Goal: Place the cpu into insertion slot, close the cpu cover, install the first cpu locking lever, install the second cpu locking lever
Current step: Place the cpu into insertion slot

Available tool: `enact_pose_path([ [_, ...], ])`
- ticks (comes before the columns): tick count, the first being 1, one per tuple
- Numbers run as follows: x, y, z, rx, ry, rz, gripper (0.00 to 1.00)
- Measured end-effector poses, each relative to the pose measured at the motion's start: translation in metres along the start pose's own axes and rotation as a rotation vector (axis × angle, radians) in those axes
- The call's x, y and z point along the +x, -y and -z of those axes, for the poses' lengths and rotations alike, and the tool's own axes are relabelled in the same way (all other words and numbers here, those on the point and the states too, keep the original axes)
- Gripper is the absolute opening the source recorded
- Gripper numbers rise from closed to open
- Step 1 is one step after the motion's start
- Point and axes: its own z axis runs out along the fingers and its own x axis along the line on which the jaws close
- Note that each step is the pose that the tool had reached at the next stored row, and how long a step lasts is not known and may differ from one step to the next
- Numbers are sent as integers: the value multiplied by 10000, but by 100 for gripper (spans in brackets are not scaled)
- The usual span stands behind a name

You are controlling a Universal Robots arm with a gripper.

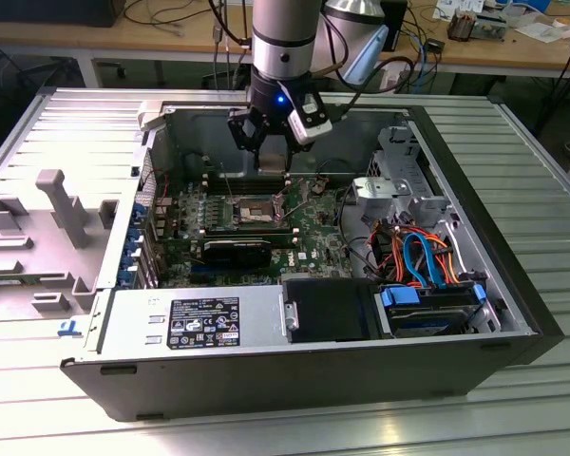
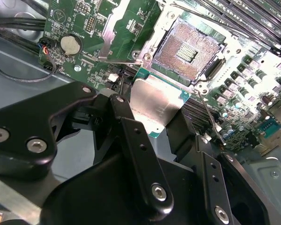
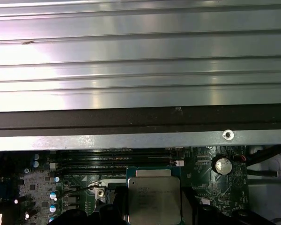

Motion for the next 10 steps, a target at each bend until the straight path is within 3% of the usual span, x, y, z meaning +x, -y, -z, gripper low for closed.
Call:
enact_pose_path([
  [10, 2, 0, -2, 2, 28, -314, 54],
])
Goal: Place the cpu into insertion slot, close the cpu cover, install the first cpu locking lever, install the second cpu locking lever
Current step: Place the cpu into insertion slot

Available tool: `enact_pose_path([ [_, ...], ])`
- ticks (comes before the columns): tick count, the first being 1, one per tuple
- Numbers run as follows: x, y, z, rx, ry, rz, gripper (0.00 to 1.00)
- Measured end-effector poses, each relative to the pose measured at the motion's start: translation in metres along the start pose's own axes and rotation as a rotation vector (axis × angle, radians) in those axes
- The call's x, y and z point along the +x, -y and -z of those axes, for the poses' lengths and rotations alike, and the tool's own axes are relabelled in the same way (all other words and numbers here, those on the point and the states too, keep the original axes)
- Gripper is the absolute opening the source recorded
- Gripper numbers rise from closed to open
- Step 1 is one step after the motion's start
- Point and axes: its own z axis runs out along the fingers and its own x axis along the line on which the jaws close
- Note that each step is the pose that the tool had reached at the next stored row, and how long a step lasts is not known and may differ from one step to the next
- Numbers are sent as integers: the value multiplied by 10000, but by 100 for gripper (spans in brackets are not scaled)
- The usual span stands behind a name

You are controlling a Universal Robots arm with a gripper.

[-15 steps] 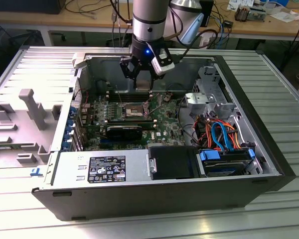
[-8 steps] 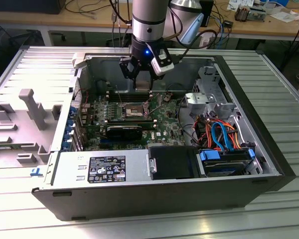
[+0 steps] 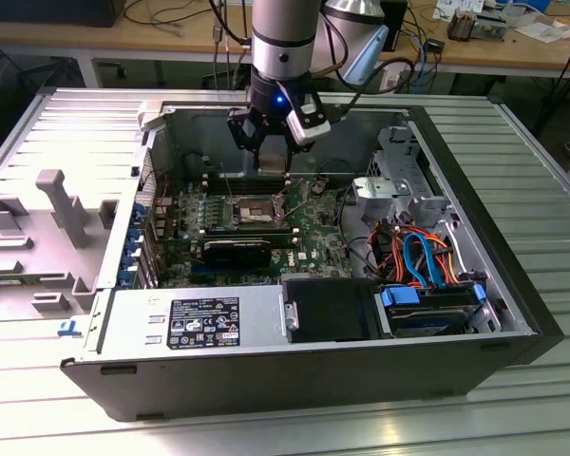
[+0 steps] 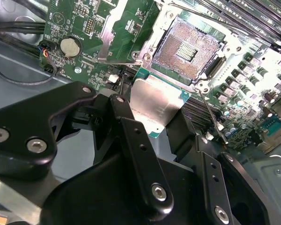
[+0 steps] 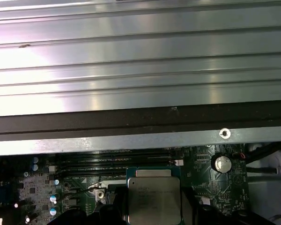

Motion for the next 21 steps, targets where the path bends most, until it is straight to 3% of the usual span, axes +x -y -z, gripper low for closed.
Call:
enact_pose_path([
  [8, 6, 35, 1, 2, 16, -173, 54],
  [21, 73, 228, 16, 1, 15, -171, 54],
])
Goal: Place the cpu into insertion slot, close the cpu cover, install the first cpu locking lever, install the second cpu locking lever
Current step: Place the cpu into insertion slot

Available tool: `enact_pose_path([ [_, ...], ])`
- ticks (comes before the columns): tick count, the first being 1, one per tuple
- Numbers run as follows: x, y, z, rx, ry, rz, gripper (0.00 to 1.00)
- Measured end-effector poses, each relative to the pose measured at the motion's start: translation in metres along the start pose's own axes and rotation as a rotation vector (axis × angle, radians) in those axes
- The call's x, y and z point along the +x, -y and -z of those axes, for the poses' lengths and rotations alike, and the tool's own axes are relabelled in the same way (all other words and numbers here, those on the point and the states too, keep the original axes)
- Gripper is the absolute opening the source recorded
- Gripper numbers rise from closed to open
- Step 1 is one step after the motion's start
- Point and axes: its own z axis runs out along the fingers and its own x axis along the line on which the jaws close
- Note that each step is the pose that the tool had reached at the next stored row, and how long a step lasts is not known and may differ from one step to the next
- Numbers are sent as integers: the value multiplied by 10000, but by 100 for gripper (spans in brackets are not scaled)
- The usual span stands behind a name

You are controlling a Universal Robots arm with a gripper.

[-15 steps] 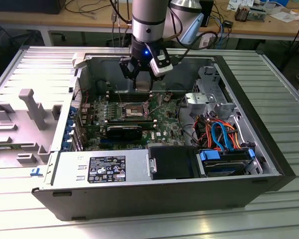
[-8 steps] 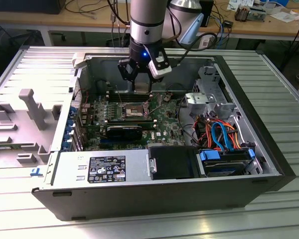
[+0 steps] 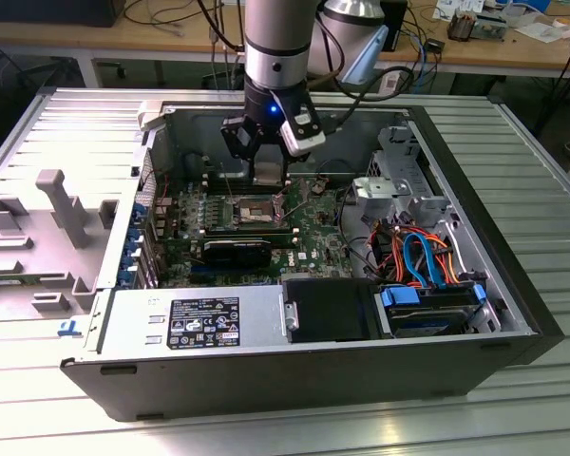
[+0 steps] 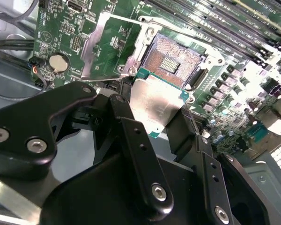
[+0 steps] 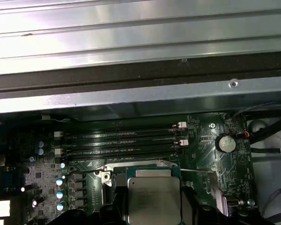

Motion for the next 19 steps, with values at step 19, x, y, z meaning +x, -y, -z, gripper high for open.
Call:
enact_pose_path([
  [19, 1, 22, -3, -4, 22, -246, 54],
])
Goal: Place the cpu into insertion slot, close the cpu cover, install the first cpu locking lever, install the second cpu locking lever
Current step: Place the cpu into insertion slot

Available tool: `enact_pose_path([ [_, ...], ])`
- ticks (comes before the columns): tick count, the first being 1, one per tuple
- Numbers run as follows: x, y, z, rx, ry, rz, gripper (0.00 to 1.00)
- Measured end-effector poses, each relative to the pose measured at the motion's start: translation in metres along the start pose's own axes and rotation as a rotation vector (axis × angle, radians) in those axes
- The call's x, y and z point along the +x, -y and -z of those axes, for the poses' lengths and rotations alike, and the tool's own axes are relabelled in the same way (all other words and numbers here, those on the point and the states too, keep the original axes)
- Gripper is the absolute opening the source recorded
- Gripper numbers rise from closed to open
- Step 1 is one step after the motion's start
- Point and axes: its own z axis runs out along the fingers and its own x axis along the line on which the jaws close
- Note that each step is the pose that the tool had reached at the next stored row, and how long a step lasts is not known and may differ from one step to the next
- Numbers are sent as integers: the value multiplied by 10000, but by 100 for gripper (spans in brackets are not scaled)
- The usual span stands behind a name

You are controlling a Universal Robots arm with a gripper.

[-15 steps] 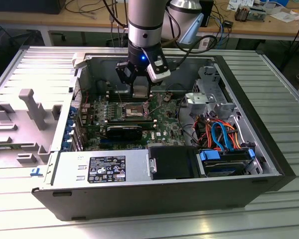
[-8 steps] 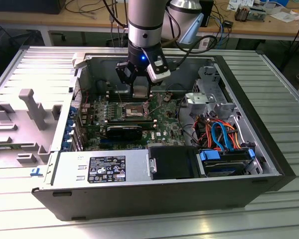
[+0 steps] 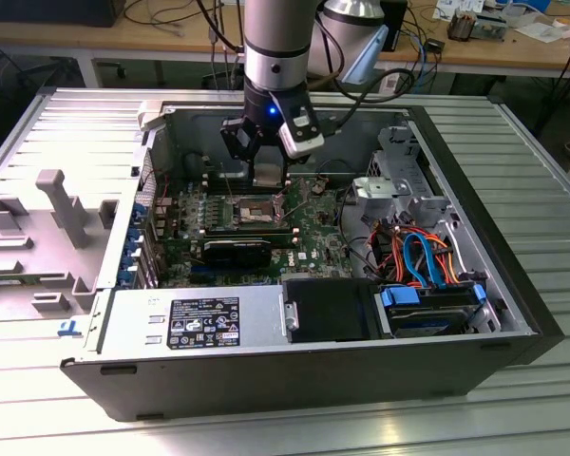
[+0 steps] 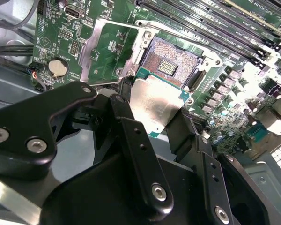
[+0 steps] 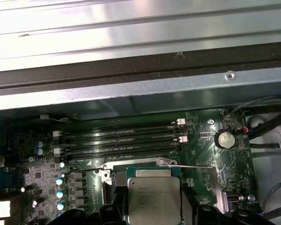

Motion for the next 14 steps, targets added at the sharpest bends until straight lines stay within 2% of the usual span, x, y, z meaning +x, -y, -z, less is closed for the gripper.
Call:
enact_pose_path([
  [14, 0, 2, -20, -18, 85, -972, 54],
])
